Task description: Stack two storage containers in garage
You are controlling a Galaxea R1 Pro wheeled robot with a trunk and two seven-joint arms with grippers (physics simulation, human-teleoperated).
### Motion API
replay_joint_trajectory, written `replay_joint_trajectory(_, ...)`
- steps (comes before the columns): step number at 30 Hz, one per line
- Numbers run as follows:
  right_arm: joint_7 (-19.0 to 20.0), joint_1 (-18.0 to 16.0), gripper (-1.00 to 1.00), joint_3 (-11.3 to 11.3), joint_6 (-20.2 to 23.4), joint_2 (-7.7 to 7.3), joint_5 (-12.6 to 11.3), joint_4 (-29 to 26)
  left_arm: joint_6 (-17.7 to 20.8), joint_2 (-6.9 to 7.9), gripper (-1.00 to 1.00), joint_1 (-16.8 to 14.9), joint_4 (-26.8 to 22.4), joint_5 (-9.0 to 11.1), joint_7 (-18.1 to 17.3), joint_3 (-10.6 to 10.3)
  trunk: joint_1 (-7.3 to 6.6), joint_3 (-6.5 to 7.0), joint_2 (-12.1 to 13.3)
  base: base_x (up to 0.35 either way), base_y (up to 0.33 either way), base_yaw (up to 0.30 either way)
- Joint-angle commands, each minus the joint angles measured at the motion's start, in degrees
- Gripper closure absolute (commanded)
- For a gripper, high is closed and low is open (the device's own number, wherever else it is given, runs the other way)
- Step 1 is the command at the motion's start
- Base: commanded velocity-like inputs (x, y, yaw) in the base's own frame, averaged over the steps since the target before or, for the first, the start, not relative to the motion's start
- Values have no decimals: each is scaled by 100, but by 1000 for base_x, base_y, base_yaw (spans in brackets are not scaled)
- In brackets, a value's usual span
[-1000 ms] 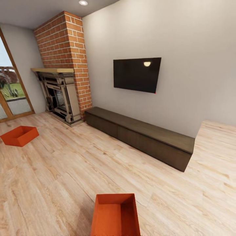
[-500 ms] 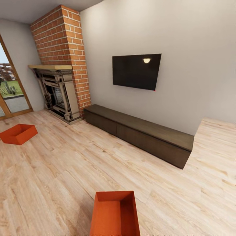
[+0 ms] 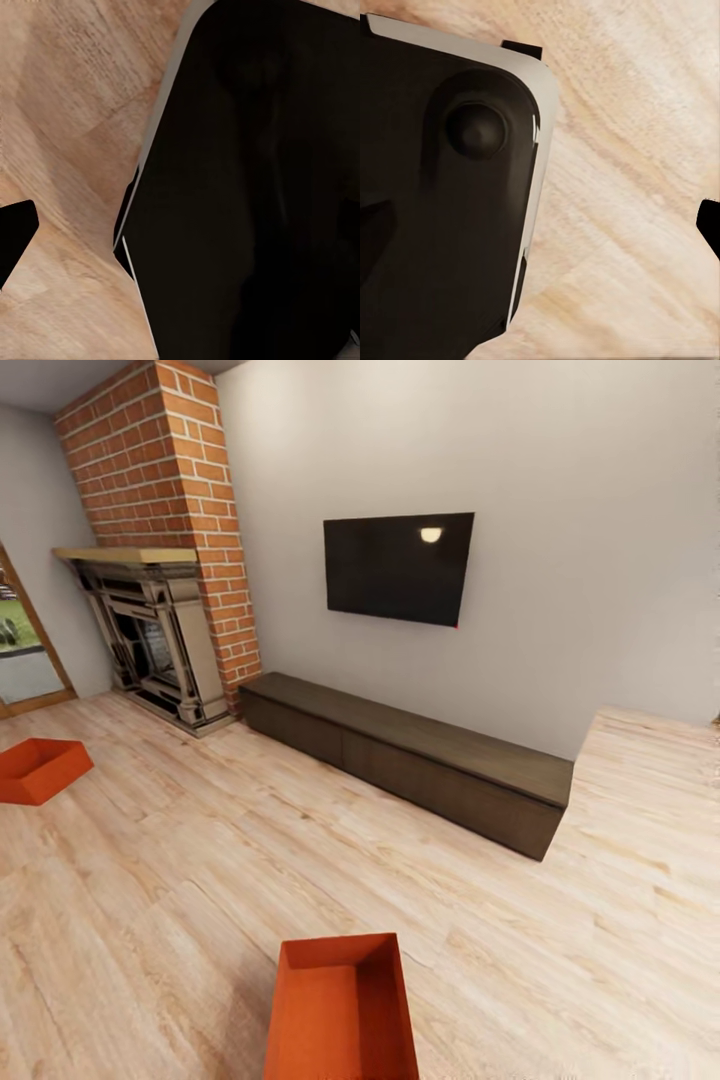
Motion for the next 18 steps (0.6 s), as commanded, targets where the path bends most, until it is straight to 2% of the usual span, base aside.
replay_joint_trajectory(1, 34, -6, -100, 35, -37, 0, -63, 19, -11, -3, -100, 0, -3, 4, 3, 39, 0, -14, -3, 0, 0, -135)
replay_joint_trajectory(13, 34, -4, -100, 34, -38, 0, -63, 19, -15, -32, -100, 0, -16, -16, -9, 30, 0, -121, -3, 0, 0, -131)
replay_joint_trajectory(18, 34, -4, -100, 64, -29, 8, -11, 12, -8, -11, -100, 0, 12, -11, -54, 23, 0, -162, -3, 0, 0, 65)
